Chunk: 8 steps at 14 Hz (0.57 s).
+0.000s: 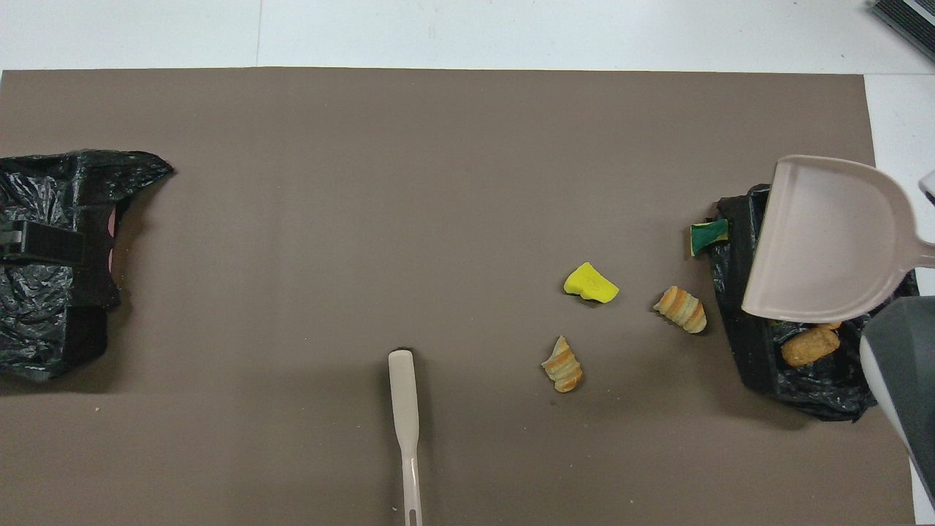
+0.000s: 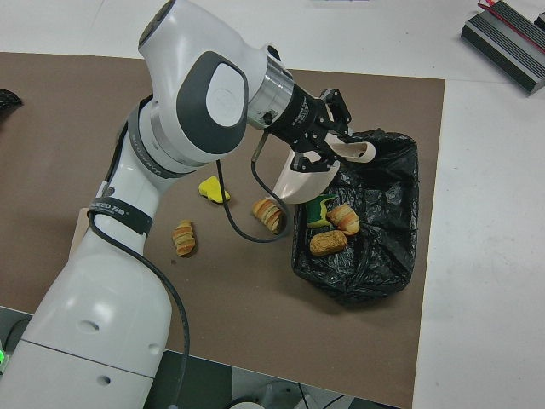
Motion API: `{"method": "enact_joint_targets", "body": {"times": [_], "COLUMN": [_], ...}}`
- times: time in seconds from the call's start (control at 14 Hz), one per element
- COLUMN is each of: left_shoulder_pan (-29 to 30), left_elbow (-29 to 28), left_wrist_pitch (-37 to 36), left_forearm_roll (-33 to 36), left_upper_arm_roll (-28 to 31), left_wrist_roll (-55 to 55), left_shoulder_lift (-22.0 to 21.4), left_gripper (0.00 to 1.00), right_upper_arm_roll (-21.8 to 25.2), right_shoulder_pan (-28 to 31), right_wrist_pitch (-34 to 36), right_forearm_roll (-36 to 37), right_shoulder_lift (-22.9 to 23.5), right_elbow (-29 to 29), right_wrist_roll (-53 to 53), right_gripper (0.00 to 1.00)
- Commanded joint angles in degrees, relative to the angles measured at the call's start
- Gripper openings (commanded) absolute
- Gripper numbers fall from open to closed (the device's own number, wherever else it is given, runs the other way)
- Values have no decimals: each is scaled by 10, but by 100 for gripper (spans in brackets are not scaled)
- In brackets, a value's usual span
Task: Sweep and dump trash in bin
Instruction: 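Bring the dustpan back and set it on the table center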
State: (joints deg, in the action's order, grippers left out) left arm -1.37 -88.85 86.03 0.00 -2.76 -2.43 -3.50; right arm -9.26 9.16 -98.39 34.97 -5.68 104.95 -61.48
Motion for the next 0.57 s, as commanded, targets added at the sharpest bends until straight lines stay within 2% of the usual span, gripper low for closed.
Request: {"method": "enact_joint_targets", "body": {"times": [0.0, 0.29, 0.5], "left_shoulder_pan": [-3, -3, -3], "left_elbow": [16, 6, -10], "left_wrist_pitch": [-4, 12, 16], "left_forearm_roll": [9, 8, 8], "left_upper_arm_roll": [-6, -7, -7], "left_wrist_roll": [-21, 1, 8], "left_shoulder_lift": [10, 11, 7], "left_gripper": [100, 100, 100], "right_upper_arm_roll": [-1, -1, -1], "right_shoulder_pan": [-33, -106, -171], "right_wrist_pitch": [25, 39, 56], "right_forearm_roll": [-67, -151, -181], "right_shoulder_lift": [35, 124, 212], "right_elbow": [-56, -149, -253], "right_wrist_roll": [123, 357, 529], "right_gripper": [0, 0, 0]}}
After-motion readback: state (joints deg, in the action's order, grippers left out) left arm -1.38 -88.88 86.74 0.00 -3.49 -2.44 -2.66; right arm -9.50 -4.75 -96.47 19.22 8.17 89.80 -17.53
